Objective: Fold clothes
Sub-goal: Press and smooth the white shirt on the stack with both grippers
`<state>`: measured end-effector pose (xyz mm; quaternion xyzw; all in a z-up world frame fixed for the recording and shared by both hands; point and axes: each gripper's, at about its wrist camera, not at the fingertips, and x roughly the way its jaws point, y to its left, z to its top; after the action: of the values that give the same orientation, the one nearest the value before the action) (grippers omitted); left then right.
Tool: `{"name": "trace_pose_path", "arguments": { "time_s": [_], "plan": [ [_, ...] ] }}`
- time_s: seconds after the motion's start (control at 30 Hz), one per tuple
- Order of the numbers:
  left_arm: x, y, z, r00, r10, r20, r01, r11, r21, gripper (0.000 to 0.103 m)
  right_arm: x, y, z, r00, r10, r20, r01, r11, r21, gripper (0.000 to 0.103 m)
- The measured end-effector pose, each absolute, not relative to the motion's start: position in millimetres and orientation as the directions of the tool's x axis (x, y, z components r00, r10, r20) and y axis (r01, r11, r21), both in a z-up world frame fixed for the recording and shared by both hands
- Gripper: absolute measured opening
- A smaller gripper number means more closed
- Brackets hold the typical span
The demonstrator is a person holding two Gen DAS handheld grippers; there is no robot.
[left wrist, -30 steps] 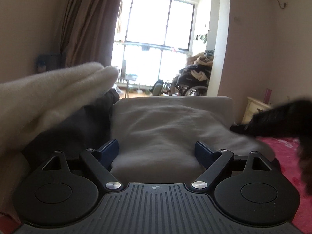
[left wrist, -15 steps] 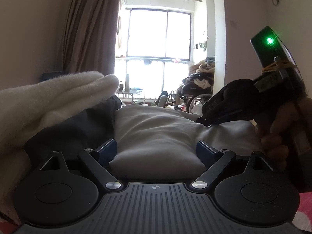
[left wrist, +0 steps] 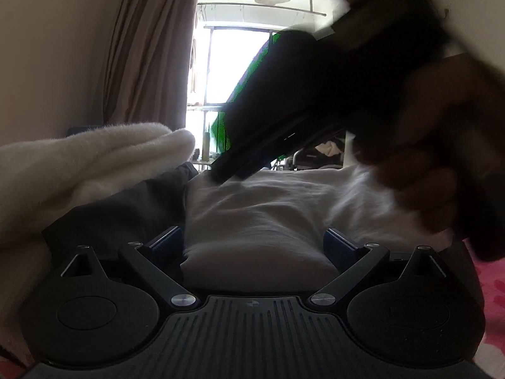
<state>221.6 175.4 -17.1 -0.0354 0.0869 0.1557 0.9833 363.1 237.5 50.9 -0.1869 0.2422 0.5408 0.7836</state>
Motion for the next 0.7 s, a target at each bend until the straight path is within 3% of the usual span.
{"name": "trace_pose_path", "arguments": {
  "time_s": [0.17, 0.43, 0.7],
  "plan": [
    [220.1, 181.5, -20.2, 0.938, 0.287, -0.194, -0.300, 0.953, -0.045, 0.097, 381.7, 266.6, 26.7, 0.341, 0.697, -0.631, -0.911, 0.410, -0.039, 0.017],
    [220.0, 182.8, -18.6, 0.941, 0.272, -0.201, -0.287, 0.957, -0.049, 0.098, 412.1, 256.9, 12.8, 0.394, 0.672, -0.627, -0.841, 0.538, 0.048, 0.016],
    [218.4, 185.6, -16.7, 0.940, 0.269, -0.209, -0.291, 0.953, -0.083, 0.099, 404.0, 160.8, 54.5, 0.513, 0.732, -0.449, -0.747, 0.638, 0.187, 0.020]
  ]
}}
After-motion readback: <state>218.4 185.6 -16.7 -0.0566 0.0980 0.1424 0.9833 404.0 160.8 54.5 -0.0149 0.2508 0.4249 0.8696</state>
